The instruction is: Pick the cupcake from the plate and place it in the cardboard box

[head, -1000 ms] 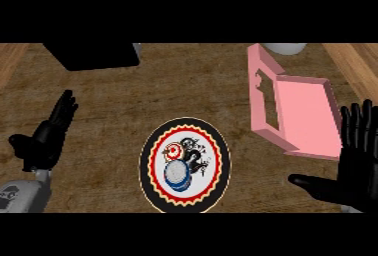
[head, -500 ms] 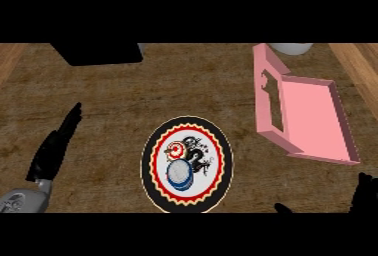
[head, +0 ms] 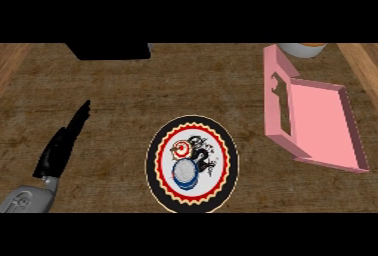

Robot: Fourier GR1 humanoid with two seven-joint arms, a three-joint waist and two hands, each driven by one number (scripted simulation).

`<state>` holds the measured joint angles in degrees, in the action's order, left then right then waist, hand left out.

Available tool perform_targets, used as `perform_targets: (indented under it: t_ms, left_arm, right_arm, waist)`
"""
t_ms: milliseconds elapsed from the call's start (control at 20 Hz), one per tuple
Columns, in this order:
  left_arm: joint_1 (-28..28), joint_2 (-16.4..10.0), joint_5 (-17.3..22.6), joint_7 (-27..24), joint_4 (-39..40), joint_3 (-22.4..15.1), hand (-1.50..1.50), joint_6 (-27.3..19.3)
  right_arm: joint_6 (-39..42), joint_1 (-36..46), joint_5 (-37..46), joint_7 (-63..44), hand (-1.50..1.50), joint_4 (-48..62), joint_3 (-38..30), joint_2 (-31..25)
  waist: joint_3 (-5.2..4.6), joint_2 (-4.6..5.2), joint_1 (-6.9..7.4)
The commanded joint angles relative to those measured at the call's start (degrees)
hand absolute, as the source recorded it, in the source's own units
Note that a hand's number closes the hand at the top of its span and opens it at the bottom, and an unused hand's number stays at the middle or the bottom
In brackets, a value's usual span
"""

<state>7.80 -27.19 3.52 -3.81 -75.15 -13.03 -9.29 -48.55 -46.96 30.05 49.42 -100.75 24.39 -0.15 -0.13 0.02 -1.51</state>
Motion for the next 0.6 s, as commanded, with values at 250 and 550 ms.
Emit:
perform_targets:
  t_ms: [250, 550]
  left_arm:
    - [0.88, 2.25, -2.37, 1.49, -1.19, -1.85, 0.0, -1.17]
    - [-0.03, 1.51, -2.72, -0.08, -1.36, -0.83, 0.0, -1.14]
  right_arm:
    - [-16.44, -12.45, 25.0, -20.92, -1.5, -1.43, 15.31, 0.14]
    - [-15.41, -16.43, 37.87, -36.0, -1.5, -3.94, 17.64, 0.15]
  waist:
    - [-0.16, 0.94, 1.29]
    - [-0.2, 1.16, 1.33]
